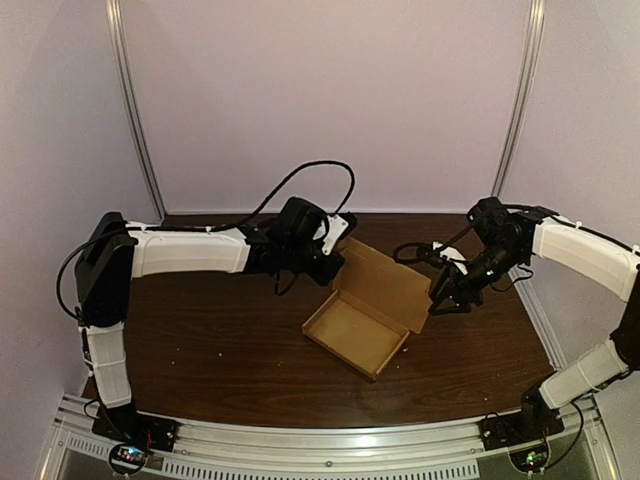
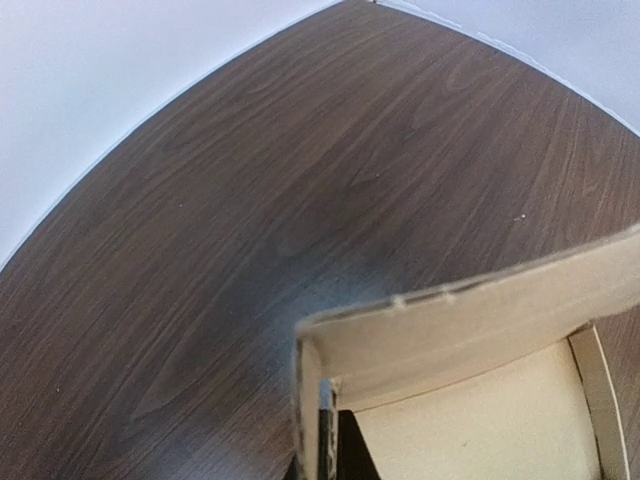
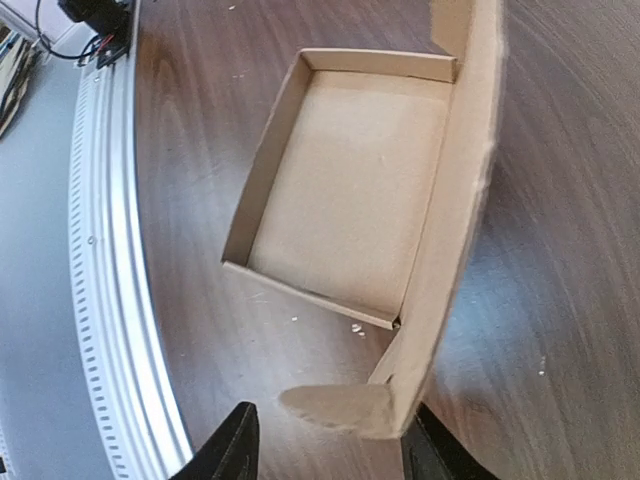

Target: Fold the paper box

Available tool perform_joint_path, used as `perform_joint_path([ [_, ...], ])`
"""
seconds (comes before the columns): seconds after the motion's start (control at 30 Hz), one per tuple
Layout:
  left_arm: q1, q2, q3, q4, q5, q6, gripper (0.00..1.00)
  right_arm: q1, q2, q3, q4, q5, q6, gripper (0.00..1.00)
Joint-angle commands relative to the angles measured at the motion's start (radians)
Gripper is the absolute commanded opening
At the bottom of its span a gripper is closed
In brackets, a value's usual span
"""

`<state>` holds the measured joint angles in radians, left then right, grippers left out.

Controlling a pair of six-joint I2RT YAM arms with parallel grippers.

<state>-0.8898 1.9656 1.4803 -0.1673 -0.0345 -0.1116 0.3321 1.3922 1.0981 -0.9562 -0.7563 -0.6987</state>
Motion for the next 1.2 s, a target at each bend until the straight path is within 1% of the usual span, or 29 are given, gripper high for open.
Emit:
perform_joint_path([
  [0.0, 0.003, 0.012, -0.006, 0.079, 0.020, 0.036, 0.00, 0.006, -0.073, 0.028, -0.206, -0.021, -0.097, 0.49],
  [0.03, 0.003, 0.012, -0.006, 0.081, 0.032, 0.051, 0.00, -0.007, -0.086, 0.046, -0.250, 0.000, -0.140, 0.49],
  [0.07, 0.003, 0.010, -0.007, 0.082, 0.092, 0.068, 0.00, -0.024, -0.098, 0.061, -0.287, 0.022, -0.182, 0.50],
  [0.17, 0.004, 0.011, -0.008, 0.087, 0.167, 0.101, 0.00, -0.057, -0.116, 0.081, -0.337, 0.107, -0.273, 0.50],
  [0.27, 0.004, 0.009, -0.011, 0.098, 0.211, 0.101, 0.00, -0.058, -0.138, 0.036, -0.266, 0.191, -0.297, 0.50],
  [0.37, 0.003, 0.010, -0.023, 0.122, 0.239, 0.090, 0.00, -0.059, -0.166, -0.045, -0.138, 0.236, -0.330, 0.51],
  [0.43, 0.003, 0.010, -0.029, 0.129, 0.247, 0.085, 0.00, -0.059, -0.172, -0.080, -0.072, 0.259, -0.358, 0.51],
  [0.5, 0.003, 0.012, -0.028, 0.122, 0.252, 0.085, 0.00, -0.059, -0.160, -0.085, -0.060, 0.270, -0.393, 0.51],
  [0.7, 0.003, 0.021, -0.010, 0.076, 0.225, 0.102, 0.00, -0.059, -0.163, -0.025, -0.189, 0.256, -0.491, 0.49],
  [0.9, 0.003, 0.054, 0.006, 0.071, 0.209, 0.101, 0.00, -0.081, -0.202, 0.003, -0.253, 0.291, -0.511, 0.52],
  [1.03, 0.003, 0.071, 0.012, 0.075, 0.204, 0.102, 0.01, -0.146, -0.176, 0.028, -0.276, 0.288, -0.546, 0.52],
  [1.17, 0.003, 0.081, 0.028, 0.068, 0.207, 0.101, 0.03, -0.225, -0.110, 0.054, -0.258, 0.286, -0.584, 0.51],
])
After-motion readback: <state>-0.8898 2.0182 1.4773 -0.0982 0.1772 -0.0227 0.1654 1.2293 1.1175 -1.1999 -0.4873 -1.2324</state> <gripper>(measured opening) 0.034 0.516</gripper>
